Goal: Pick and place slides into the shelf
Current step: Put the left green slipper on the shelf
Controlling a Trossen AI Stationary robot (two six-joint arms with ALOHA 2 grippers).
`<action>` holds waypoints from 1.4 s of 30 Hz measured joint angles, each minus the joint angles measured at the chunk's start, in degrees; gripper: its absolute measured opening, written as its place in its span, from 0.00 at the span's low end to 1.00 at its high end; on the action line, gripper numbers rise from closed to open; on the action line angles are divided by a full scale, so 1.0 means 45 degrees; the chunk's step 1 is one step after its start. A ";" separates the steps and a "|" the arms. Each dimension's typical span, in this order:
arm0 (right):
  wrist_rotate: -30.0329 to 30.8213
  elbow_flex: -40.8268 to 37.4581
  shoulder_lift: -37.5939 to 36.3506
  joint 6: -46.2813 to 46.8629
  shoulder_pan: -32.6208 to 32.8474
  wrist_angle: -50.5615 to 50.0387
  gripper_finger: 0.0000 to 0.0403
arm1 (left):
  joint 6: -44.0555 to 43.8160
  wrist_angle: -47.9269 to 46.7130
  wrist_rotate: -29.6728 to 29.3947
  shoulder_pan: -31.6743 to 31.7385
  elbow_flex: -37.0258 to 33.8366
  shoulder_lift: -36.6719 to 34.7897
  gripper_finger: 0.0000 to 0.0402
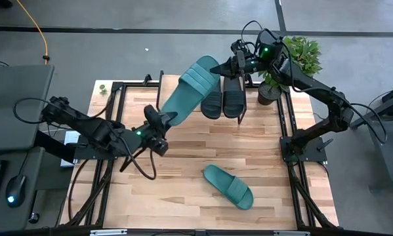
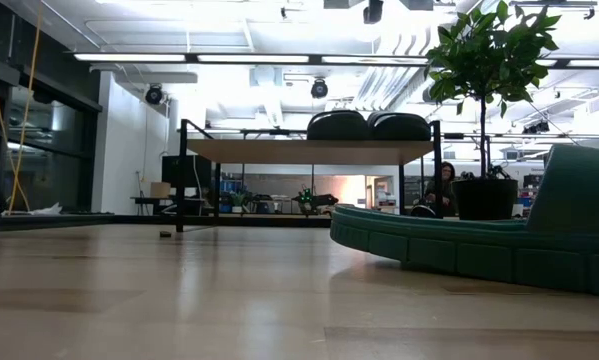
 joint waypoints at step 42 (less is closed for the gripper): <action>0.3259 0.2059 0.0000 -0.2133 -0.0729 0.2696 0.44 | -0.0717 0.1165 -0.2841 0.0362 -0.0010 0.0737 0.13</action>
